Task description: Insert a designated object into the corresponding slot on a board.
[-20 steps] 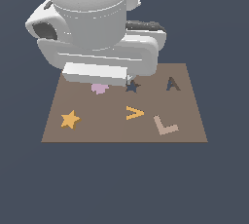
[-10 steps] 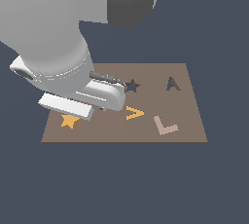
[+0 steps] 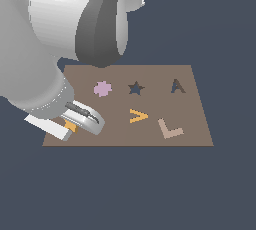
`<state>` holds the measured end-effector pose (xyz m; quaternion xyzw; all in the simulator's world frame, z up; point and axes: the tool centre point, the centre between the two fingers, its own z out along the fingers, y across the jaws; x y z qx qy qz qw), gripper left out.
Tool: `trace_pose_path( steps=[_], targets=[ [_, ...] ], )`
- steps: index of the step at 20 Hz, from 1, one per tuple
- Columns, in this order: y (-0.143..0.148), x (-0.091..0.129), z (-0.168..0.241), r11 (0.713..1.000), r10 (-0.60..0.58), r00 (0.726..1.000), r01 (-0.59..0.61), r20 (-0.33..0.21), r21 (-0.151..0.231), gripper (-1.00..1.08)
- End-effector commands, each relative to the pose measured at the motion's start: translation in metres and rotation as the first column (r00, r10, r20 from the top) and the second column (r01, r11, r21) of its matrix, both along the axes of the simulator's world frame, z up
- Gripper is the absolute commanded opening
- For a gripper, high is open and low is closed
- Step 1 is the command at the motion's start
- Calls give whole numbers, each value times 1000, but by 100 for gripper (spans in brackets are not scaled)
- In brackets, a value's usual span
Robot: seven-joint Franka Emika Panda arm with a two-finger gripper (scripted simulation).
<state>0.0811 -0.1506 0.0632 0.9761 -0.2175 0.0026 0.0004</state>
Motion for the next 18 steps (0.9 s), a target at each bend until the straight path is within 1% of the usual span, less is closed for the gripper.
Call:
trace_pose_path(
  steps=[1,6,11,18],
  targets=[
    [-7,3,-6,1000,-22,1000,22,-2,1,100],
    [-15,5,-13,999,-44,999,44,-5,2,100],
    [-15,4,-15,999,-44,999,44,-5,2,100],
    [-16,5,-33,999,-46,999,46,-5,2,100]
  ],
)
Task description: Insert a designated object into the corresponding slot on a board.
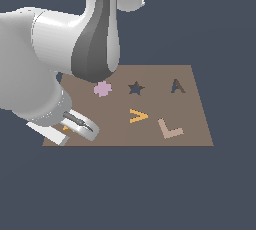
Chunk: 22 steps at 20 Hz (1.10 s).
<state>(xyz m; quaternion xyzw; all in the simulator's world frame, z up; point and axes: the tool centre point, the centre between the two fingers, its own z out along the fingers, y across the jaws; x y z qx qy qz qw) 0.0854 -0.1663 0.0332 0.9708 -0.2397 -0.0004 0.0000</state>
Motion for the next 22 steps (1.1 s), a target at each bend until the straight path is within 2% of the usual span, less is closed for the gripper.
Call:
trace_pose_path(
  steps=[1,2,22],
  targets=[
    [0,0,-3,1000,-1,1000,1,1,0,100],
    [0,0,-3,1000,-1,1000,1,1,0,-100],
    [2,2,0,1000,22,1000,-22,0,0,-100]
  ],
)
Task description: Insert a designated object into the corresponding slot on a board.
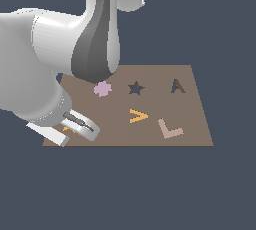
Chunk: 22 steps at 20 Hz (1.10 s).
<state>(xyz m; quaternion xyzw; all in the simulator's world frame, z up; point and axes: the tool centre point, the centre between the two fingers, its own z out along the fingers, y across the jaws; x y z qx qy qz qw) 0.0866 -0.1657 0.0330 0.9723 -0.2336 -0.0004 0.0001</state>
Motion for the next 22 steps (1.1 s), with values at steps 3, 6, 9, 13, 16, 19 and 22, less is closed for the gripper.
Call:
trace_pose_path(
  steps=[3,6,9,13,16,19,22],
  targets=[
    [4,4,0,999,44,999,-44,0,0,-100],
    [9,7,1,995,95,995,-95,1,0,-100],
    [16,12,1,987,162,987,-162,1,0,-100],
    [28,19,1,962,274,962,-274,1,-1,-100],
    [39,24,2,928,373,928,-373,1,-1,-100],
    [54,28,2,876,482,876,-482,1,-1,-100],
    [69,31,3,806,592,806,-592,1,-1,-100]
  ],
)
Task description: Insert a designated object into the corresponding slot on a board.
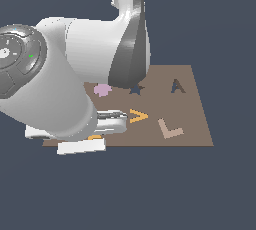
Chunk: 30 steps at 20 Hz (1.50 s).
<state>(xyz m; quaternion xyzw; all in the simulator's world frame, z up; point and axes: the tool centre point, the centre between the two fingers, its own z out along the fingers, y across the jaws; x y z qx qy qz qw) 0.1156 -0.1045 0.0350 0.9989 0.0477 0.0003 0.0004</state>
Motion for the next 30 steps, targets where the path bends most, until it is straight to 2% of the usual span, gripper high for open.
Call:
trace_pose_path(
  steps=[1,5,8,11,14,17,20,25,30],
  targets=[
    [13,2,1,994,110,994,-110,1,0,-100],
    [35,1,1,960,281,960,-281,1,-1,-100],
    [51,-2,2,913,407,913,-407,1,-1,-100],
    [68,-8,2,848,530,848,-530,1,-1,-100],
    [84,-16,3,763,647,763,-647,1,-2,-100],
    [99,-27,3,657,753,657,-753,1,-2,-100],
    [112,-40,4,538,843,538,-843,1,-2,-100],
    [129,-66,4,316,949,316,-949,1,-3,-100],
    [139,-94,5,90,996,90,-996,1,-3,-100]
  ],
)
